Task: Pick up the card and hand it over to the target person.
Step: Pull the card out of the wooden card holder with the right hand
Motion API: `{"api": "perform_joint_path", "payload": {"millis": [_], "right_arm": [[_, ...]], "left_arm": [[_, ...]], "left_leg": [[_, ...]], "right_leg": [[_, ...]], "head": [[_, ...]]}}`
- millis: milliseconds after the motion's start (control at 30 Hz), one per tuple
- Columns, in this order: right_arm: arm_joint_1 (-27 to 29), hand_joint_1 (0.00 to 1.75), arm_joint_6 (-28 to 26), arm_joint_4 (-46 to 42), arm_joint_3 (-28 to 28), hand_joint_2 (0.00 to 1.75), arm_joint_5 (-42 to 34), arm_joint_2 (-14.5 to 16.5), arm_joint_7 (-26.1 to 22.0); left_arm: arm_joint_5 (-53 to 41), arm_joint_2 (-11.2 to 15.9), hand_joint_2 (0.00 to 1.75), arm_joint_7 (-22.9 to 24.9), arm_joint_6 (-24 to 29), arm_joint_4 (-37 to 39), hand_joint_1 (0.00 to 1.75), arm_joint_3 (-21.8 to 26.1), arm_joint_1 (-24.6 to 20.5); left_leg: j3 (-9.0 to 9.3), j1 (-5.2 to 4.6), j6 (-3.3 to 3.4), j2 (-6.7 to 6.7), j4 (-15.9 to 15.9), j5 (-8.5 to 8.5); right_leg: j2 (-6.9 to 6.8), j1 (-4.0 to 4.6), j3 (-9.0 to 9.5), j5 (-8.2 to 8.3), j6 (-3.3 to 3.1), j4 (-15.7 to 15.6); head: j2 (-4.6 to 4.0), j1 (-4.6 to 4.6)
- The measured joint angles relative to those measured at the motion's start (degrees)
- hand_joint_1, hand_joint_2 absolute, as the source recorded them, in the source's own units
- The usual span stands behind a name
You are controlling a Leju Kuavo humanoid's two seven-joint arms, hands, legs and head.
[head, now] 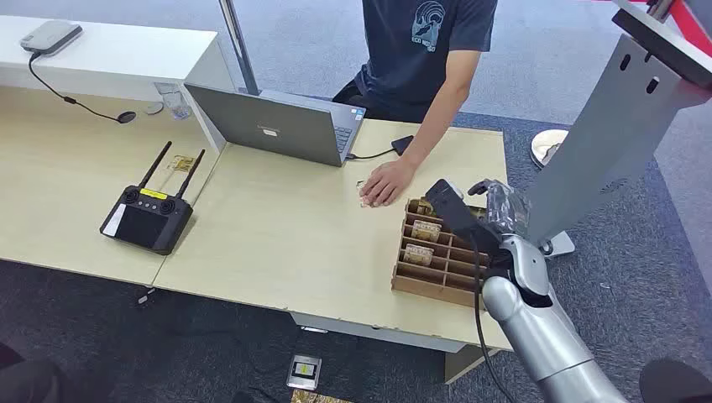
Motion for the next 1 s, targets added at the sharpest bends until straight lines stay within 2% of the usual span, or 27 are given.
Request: {"api": "perform_joint_path", "payload": {"millis": [300,667,1000], "right_arm": [[-0.8,0.96,0.0,2.3,0.5,1.75,0.2,-0.2,0.1],[-1.6,1.18,-1.2,2.7,0.6,1.75,-0.1,0.1,-0.8],[-1.6,1.19,-1.3,1.8,0.5,1.75,-0.3,-0.3,-0.6]], "left_arm": [[0.3,0.1,0.0,-0.1,0.0,0.0,0.0,0.4,0.2],[0.8,0.3,0.0,-0.8,0.3,0.0,0.0,1.0,1.0],[0.6,0.3,0.0,-0.7,0.3,0.0,0.0,0.9,0.7]], "left_leg": [[-0.01,-0.02,-0.01,0.0,0.0,-0.03],[0.01,0.0,-0.01,0.0,0.0,-0.04],[-0.02,-0.01,-0.02,-0.02,0.0,-0.03]], "right_leg": [[-0.04,-0.02,-0.02,-0.04,0.01,0.0],[-0.05,0.0,0.0,-0.04,0.01,0.0],[-0.08,-0.01,-0.02,-0.04,0.01,0.0]], "head": [[0.0,0.0],[0.0,0.0],[0.0,0.0]]}}
